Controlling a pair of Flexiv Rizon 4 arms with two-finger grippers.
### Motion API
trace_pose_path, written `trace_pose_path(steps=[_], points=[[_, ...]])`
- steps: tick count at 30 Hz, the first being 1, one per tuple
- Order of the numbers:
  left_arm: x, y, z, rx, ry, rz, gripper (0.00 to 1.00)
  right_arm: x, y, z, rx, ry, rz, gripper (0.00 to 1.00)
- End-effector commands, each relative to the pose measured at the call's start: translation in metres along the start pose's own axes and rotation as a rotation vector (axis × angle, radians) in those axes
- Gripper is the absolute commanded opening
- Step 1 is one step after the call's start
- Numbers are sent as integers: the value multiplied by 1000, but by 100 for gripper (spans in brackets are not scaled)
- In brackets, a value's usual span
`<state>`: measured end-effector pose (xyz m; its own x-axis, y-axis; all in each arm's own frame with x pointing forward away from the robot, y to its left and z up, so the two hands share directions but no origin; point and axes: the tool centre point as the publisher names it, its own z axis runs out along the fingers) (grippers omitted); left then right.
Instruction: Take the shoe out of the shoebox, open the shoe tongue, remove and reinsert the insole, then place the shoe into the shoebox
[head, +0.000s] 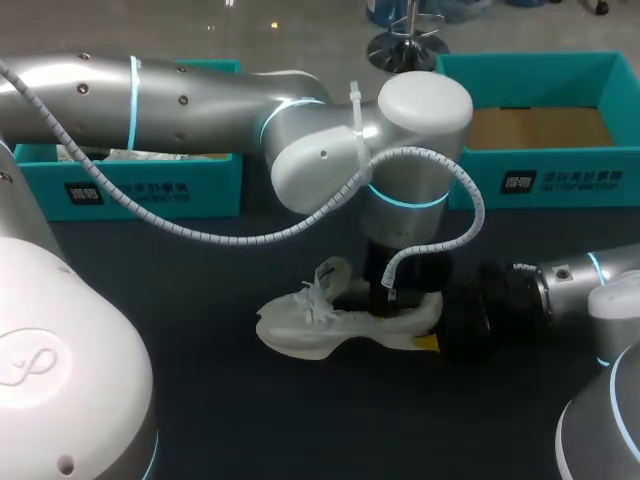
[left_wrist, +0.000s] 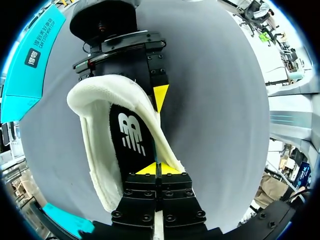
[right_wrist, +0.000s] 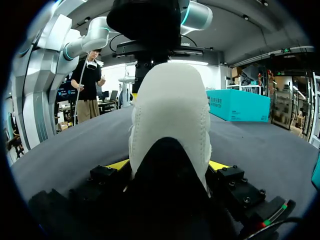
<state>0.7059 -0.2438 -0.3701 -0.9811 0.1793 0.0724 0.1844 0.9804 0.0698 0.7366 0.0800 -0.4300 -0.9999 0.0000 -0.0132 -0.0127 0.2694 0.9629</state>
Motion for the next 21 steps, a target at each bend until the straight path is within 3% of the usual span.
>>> trace_pose_path(steps=[1, 9, 15, 21], points=[[1, -2, 2, 0, -2, 2, 42, -1, -1, 2, 2, -1, 1, 0], [-4, -2, 4, 12, -24, 20, 52, -1, -1, 2, 2, -1, 1, 0], [-14, -2, 16, 31, -23, 39, 47, -1, -1, 2, 2, -1, 1, 0], [-21, -3, 45, 47, -53, 52, 46, -1, -1, 2, 2, -1, 1, 0]])
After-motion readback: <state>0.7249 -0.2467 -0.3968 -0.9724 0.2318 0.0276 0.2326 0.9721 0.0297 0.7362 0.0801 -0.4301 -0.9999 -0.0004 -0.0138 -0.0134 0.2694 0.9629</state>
